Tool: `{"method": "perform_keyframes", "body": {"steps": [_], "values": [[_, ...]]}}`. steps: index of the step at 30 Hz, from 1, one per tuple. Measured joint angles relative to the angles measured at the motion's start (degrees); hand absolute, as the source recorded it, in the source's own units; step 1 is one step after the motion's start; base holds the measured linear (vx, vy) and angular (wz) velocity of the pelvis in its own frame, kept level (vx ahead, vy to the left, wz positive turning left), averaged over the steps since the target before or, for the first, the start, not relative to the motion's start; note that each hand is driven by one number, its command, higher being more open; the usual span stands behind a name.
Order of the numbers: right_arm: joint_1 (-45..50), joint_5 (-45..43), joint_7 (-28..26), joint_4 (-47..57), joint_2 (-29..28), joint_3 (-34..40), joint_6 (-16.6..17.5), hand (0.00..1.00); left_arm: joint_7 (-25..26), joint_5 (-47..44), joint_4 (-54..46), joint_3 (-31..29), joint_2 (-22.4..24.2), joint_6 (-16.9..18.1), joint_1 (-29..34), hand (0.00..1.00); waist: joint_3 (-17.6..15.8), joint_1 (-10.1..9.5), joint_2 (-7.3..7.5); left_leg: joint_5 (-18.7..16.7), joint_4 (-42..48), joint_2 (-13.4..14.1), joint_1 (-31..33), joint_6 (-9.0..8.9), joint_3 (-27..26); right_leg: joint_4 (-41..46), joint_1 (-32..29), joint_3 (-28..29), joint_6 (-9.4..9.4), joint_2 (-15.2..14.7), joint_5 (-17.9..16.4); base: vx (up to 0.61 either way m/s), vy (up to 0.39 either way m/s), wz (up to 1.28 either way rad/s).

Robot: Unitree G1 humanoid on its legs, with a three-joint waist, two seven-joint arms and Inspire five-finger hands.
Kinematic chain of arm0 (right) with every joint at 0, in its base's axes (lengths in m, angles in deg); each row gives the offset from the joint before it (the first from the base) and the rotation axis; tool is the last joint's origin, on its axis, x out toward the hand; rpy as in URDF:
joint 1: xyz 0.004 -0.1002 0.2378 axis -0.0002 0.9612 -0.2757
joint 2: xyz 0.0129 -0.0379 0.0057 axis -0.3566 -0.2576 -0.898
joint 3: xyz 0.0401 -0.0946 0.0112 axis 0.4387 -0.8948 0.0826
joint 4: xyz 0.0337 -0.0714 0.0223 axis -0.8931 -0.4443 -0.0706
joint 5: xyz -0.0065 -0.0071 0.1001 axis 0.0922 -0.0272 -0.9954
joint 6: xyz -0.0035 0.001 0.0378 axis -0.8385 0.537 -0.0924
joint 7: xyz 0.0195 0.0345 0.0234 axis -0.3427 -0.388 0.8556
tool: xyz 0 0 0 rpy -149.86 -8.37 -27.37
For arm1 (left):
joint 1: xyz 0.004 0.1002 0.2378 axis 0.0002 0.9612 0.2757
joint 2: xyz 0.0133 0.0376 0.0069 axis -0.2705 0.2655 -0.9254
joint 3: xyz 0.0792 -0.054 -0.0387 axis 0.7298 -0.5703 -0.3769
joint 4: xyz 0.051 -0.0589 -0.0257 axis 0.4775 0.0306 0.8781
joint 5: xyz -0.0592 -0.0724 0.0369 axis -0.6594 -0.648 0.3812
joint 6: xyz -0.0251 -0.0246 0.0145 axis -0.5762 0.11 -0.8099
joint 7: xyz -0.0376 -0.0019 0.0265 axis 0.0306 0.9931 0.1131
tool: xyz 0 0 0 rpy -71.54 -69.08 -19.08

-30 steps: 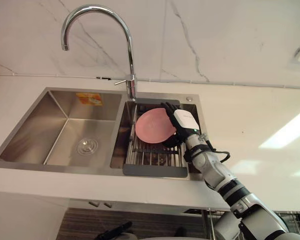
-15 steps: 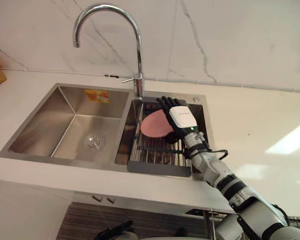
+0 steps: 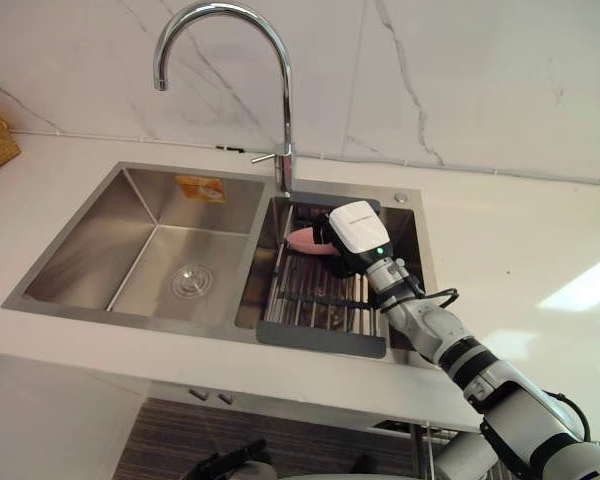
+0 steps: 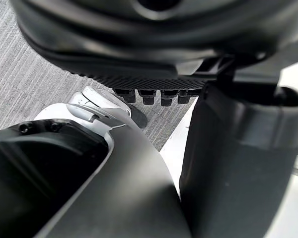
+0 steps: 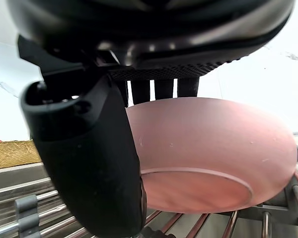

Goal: Walk over to the sink, pick up the cup, carry it to the dishwasher, place the cup inside the dishwasher, then close the dishwasher door

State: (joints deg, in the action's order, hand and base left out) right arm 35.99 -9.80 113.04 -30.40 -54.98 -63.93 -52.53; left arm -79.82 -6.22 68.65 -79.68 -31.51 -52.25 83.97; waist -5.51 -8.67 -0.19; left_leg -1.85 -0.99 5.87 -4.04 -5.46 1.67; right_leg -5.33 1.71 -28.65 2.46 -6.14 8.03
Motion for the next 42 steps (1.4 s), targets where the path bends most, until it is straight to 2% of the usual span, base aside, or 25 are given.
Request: {"method": "perform_keyframes", "body": {"steps": [6,9,10,12,13,15,18,21,23,26,29,31,35,42], "values": [[0.0,-1.7,-1.5,0.6,1.9,0.4,-0.4,0.00,0.0,0.0,0.1,0.0,0.0,0.0,0.0,1.00,-0.1,0.27,-0.05,0.0,0.0,0.0,-0.4,0.02,-0.7,0.0,0.0,0.9,0.03,0.0,0.0,-0.01,0.011,-0.06],[0.5,-7.7,-3.5,5.1,2.0,4.6,-1.2,0.00,0.0,-0.1,0.0,0.0,0.0,0.0,0.0,1.00,-0.5,0.86,-0.26,0.0,-0.1,0.1,-0.6,0.04,-1.6,0.0,-0.4,1.9,0.11,0.1,0.2,-0.01,0.013,-0.14],[0.8,-11.2,-4.4,7.3,1.7,6.9,-1.4,0.00,-0.1,-0.1,0.0,-0.1,0.0,0.0,0.0,1.00,-0.6,0.90,-0.35,-0.1,-0.2,0.1,-0.6,0.04,-2.1,0.0,-0.8,2.4,0.11,0.1,0.3,0.01,0.014,-0.23],[2.9,-25.9,-6.1,12.6,-0.6,16.0,-2.4,0.00,-0.1,0.0,0.0,-0.1,0.1,0.0,0.1,1.00,-0.7,1.19,-0.54,-0.2,-0.1,0.0,-1.1,0.12,-3.0,0.0,-0.8,3.3,0.16,0.1,0.5,0.01,0.021,-0.21],[3.3,-29.8,-6.4,13.7,-1.3,18.3,-2.7,0.00,-0.1,0.0,0.1,-0.2,0.1,0.0,0.1,1.00,-0.7,1.36,-0.54,-0.3,-0.1,0.0,-1.2,0.13,-3.3,0.0,-0.8,3.5,0.19,0.1,0.5,0.01,0.027,-0.18],[5.0,-43.4,-7.1,17.8,-3.0,26.2,-3.8,0.00,0.0,0.0,0.2,-0.2,0.1,0.2,0.1,1.00,-0.7,1.97,-0.57,-0.8,0.1,-0.1,-1.9,0.14,-4.6,0.0,-0.7,4.8,0.33,0.1,0.7,0.01,0.032,-0.27],[7.5,-53.0,-7.4,22.6,-3.3,31.2,-4.0,0.00,0.1,0.0,1.4,-0.2,0.1,0.4,0.0,1.00,-0.8,2.92,-0.71,-2.1,1.4,0.0,-2.7,0.53,-7.3,0.0,-0.9,7.2,0.19,0.5,1.0,0.00,0.038,-0.44],[9.7,-58.9,-7.8,28.1,-3.4,33.9,-3.4,0.00,0.3,0.0,2.6,-0.3,0.3,0.4,-0.2,1.00,-0.9,3.95,-0.89,-2.6,1.6,0.2,-3.6,0.61,-9.1,0.0,-0.9,8.9,0.05,0.9,1.3,-0.01,0.025,-0.38],[9.8,-62.7,-8.0,31.9,-3.4,36.1,-1.4,0.00,0.4,0.1,3.1,-0.3,0.2,0.5,-0.4,1.00,-0.9,4.65,-0.91,-3.1,2.1,0.5,-4.1,0.55,-10.4,0.0,-0.9,10.3,-0.20,1.4,1.5,-0.03,0.017,-0.32],[9.9,-63.6,-6.0,37.5,-3.4,38.9,3.4,0.00,0.8,0.1,3.3,-0.2,0.3,0.5,-0.6,1.00,-0.8,4.78,-0.92,-3.3,2.3,0.9,-4.6,0.46,-11.5,0.0,-0.9,11.3,-0.45,1.8,1.7,-0.02,0.006,-0.18],[10.1,-63.1,-3.2,43.3,-3.4,41.0,6.2,0.00,1.3,0.1,3.4,-0.1,0.3,0.5,-0.7,1.00,-0.8,4.86,-0.91,-3.4,2.3,1.1,-5.1,0.33,-12.6,0.0,-1.0,12.4,-0.77,2.3,1.9,-0.03,0.005,-0.19],[11.4,-60.7,-1.1,46.1,-3.3,42.9,6.6,0.00,1.4,0.2,3.4,-0.1,0.2,0.4,-0.7,1.00,-0.8,4.94,-0.84,-3.4,2.1,1.2,-5.5,0.31,-13.4,0.0,-1.2,13.3,-0.91,2.5,2.1,-0.03,0.015,-0.23],[17.5,-55.2,1.2,48.7,-2.8,49.1,6.2,0.00,1.7,1.1,4.1,-0.1,0.1,0.3,-0.7,1.00,-0.4,5.77,-0.72,-3.4,1.6,1.0,-6.0,0.29,-16.3,0.0,-2.6,16.0,-0.88,2.9,2.5,-0.02,0.027,-0.36],[32.0,-44.4,5.0,45.7,-2.8,62.3,1.3,0.00,2.5,2.8,4.3,0.9,-0.4,-1.1,-0.1,1.00,0.0,9.96,-0.63,-4.8,1.7,0.9,-7.2,0.01,-22.4,0.3,-4.7,21.8,-1.00,4.3,3.6,0.00,0.027,-0.45]]}}
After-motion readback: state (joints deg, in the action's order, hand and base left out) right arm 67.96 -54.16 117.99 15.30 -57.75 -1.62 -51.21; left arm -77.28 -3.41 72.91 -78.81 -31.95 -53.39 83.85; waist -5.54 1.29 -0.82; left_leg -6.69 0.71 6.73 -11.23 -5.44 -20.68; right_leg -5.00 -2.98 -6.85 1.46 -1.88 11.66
